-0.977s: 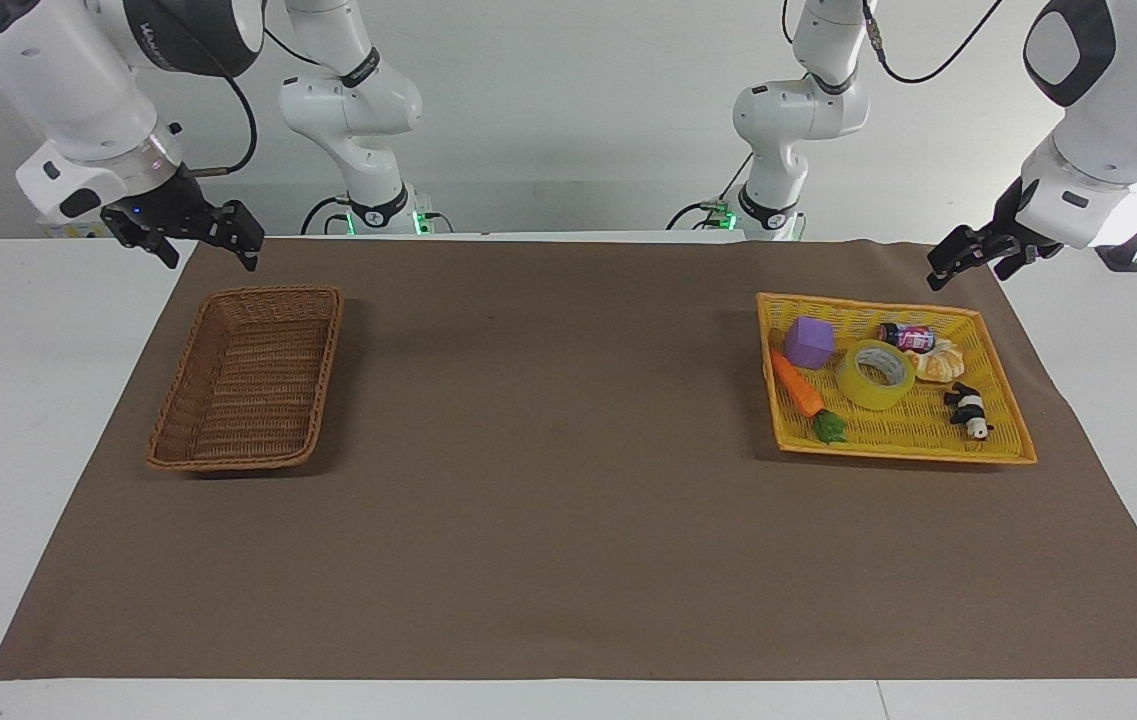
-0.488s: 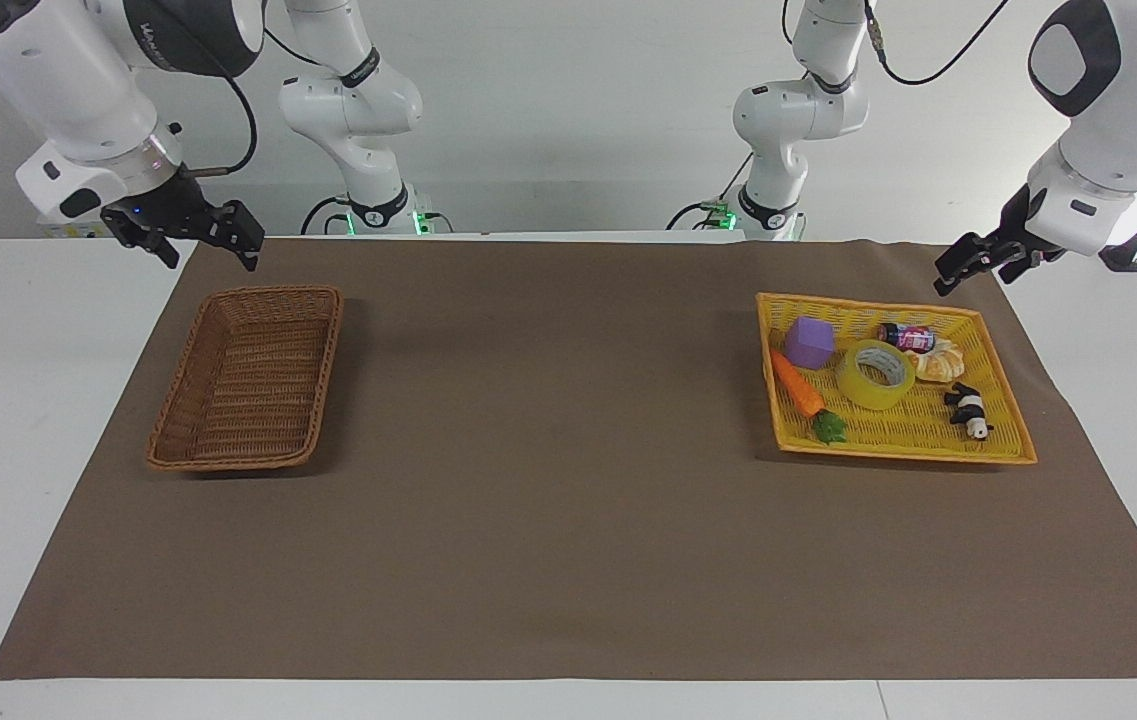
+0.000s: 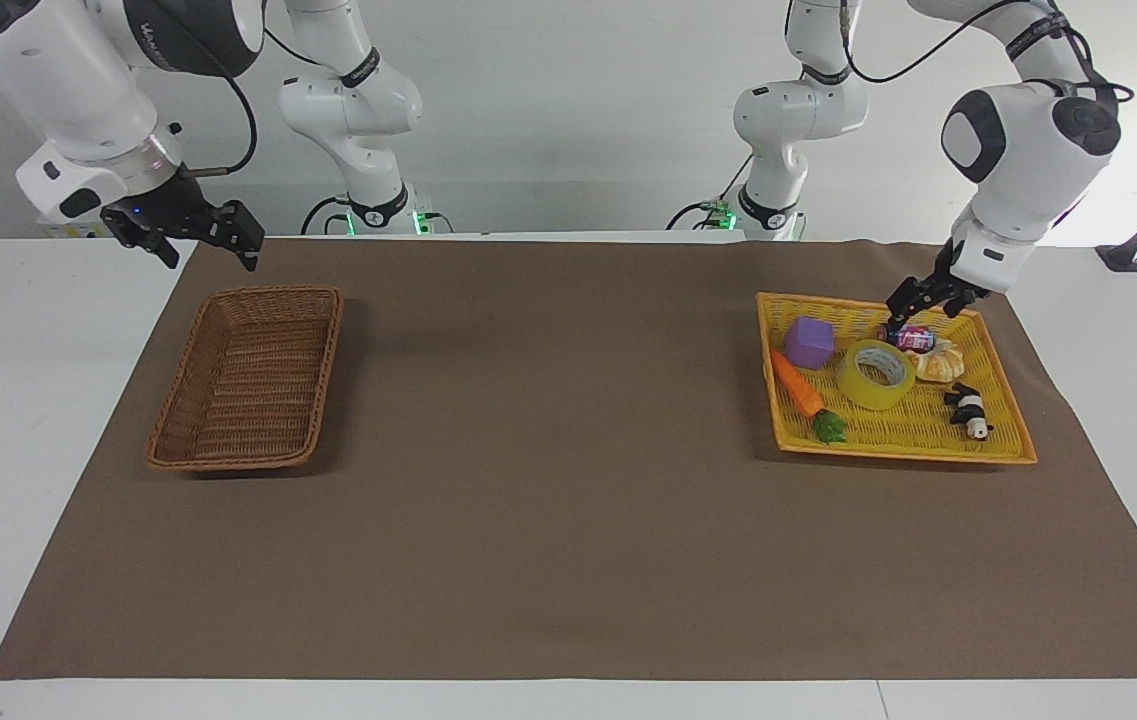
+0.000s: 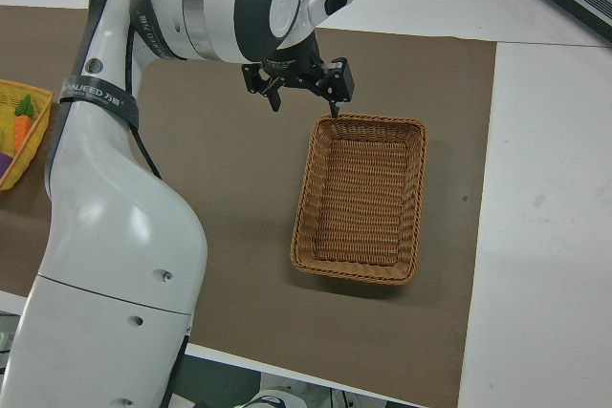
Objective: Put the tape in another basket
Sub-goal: 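Reach the left gripper down into the yellow basket and grasp the tape roll, then lift the tape with the left gripper while the right gripper reaches out, then grasp the tape rim with the right gripper beside the left gripper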
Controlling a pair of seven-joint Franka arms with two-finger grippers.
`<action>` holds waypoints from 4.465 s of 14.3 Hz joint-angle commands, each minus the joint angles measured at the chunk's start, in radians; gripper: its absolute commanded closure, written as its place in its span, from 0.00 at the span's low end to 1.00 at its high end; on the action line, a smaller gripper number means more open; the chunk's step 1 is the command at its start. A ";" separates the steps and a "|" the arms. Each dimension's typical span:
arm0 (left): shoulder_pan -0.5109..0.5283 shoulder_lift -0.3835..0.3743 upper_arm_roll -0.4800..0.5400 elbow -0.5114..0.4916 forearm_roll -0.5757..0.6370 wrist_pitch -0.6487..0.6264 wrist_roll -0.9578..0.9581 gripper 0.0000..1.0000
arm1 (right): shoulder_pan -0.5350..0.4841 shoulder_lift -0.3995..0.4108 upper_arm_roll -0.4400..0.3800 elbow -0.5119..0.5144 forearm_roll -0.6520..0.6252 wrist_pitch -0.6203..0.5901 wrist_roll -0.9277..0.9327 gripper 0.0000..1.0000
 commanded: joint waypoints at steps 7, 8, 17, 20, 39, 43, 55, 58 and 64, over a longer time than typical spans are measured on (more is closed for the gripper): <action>0.058 0.076 0.002 -0.126 -0.003 0.268 0.123 0.00 | -0.009 -0.027 0.008 -0.032 -0.004 0.013 -0.025 0.00; 0.065 0.089 0.002 -0.132 -0.003 0.271 0.157 0.00 | -0.009 -0.027 0.008 -0.032 -0.005 0.013 -0.025 0.00; 0.077 0.122 0.002 -0.154 -0.003 0.293 0.194 0.32 | -0.009 -0.027 0.008 -0.032 -0.005 0.013 -0.025 0.00; 0.085 0.117 0.002 -0.165 -0.003 0.291 0.214 0.37 | -0.009 -0.027 0.008 -0.032 -0.004 0.013 -0.025 0.00; 0.007 0.283 -0.009 0.279 -0.018 -0.030 0.286 1.00 | -0.009 -0.027 0.008 -0.032 -0.004 0.014 -0.025 0.00; -0.277 0.326 -0.007 0.485 -0.198 -0.135 -0.248 1.00 | -0.009 -0.027 0.008 -0.032 -0.004 0.013 -0.025 0.00; -0.679 0.318 -0.006 0.466 -0.335 0.023 -0.440 1.00 | 0.030 -0.027 0.026 -0.037 0.172 0.027 -0.115 0.00; -0.659 0.323 -0.006 0.470 -0.335 0.023 -0.437 1.00 | 0.022 -0.062 0.024 -0.144 0.481 0.103 -0.112 0.00; -0.656 0.321 -0.006 0.466 -0.335 0.026 -0.435 1.00 | 0.122 0.063 0.026 -0.239 1.014 0.359 -0.186 0.00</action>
